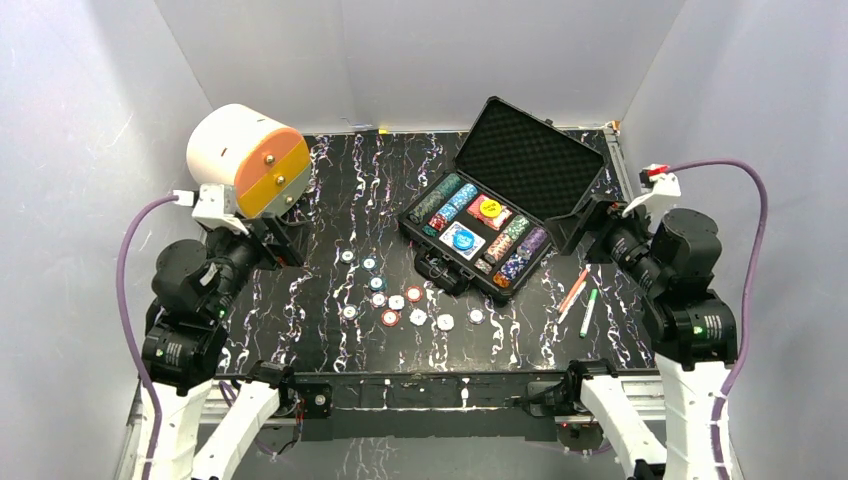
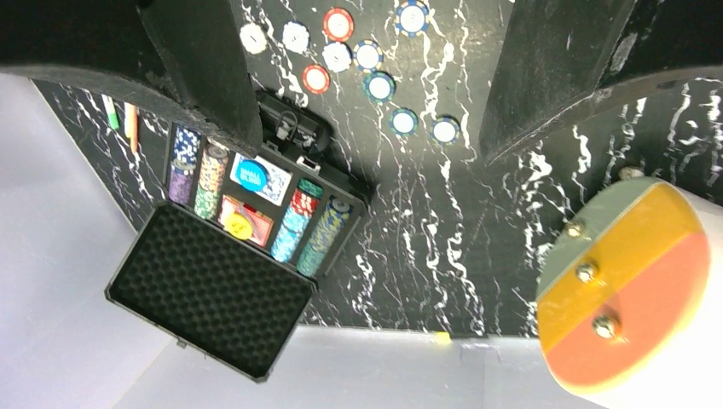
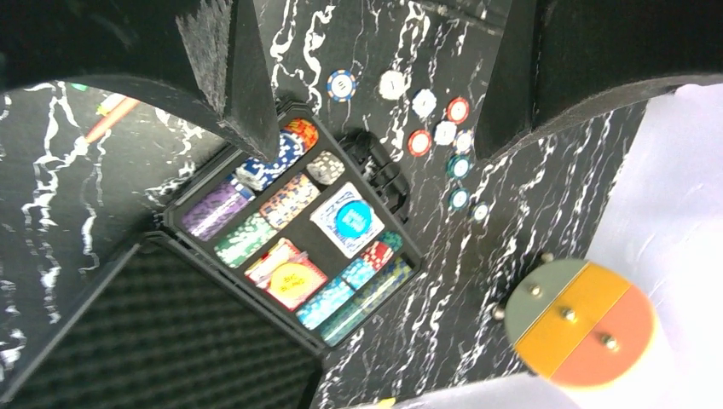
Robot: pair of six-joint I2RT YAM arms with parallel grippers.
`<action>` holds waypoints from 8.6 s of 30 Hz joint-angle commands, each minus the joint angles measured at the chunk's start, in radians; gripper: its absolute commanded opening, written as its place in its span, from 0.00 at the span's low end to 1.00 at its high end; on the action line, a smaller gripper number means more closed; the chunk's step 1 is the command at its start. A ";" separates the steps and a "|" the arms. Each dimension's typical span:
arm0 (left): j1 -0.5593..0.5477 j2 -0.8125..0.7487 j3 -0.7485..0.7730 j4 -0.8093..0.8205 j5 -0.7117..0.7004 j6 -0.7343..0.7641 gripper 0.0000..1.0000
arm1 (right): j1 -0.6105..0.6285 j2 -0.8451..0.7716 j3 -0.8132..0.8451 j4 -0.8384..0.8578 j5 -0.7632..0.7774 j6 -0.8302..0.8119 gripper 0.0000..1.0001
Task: Pack up texas hold em set
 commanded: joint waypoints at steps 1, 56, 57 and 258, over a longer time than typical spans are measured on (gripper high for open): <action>-0.009 0.036 -0.060 0.040 0.103 -0.083 0.99 | -0.004 0.053 -0.016 0.053 -0.173 -0.025 0.93; -0.011 0.033 -0.239 -0.164 -0.427 -0.424 0.98 | 1.060 1.455 0.428 0.169 0.439 0.101 0.66; -0.011 0.035 -0.240 -0.165 -0.429 -0.425 0.98 | 1.060 1.464 0.432 0.165 0.439 0.098 0.66; 0.000 0.936 -0.252 -0.091 -0.326 -0.401 0.59 | 0.826 0.692 -0.210 0.610 0.575 0.423 0.40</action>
